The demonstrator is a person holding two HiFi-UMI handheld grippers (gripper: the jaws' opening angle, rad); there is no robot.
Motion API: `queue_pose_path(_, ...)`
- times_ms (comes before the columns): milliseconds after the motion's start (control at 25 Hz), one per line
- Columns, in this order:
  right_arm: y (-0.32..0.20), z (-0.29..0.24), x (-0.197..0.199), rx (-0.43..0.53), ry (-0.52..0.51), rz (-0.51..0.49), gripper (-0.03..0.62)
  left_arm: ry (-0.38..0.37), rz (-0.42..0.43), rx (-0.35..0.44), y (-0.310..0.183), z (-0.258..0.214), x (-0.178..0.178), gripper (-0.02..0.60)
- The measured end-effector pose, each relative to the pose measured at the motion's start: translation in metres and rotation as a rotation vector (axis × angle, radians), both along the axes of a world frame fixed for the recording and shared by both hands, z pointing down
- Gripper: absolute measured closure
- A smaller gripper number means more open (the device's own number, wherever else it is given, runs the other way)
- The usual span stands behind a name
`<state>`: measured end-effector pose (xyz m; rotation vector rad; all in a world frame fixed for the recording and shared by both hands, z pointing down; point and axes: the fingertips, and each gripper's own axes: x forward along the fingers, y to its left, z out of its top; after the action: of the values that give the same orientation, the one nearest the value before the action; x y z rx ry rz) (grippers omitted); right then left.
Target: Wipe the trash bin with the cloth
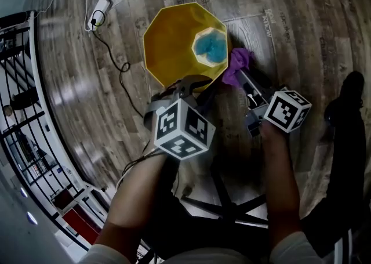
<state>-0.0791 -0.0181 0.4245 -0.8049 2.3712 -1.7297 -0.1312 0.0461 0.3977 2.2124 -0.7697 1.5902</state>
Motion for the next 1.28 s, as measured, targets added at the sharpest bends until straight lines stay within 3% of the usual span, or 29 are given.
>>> queue_pose_path(760,-0.013,0.130,-0.005,-0.147,0.252,-0.043,0.454,0.009,0.005,-0.003,0.001,0.000,0.005,0.541)
queue_pose_path(1280,-0.020,0.207,-0.012,-0.220,0.493,-0.106,0.454,0.013,-0.005,-0.003,0.002,-0.002,0.005,0.541)
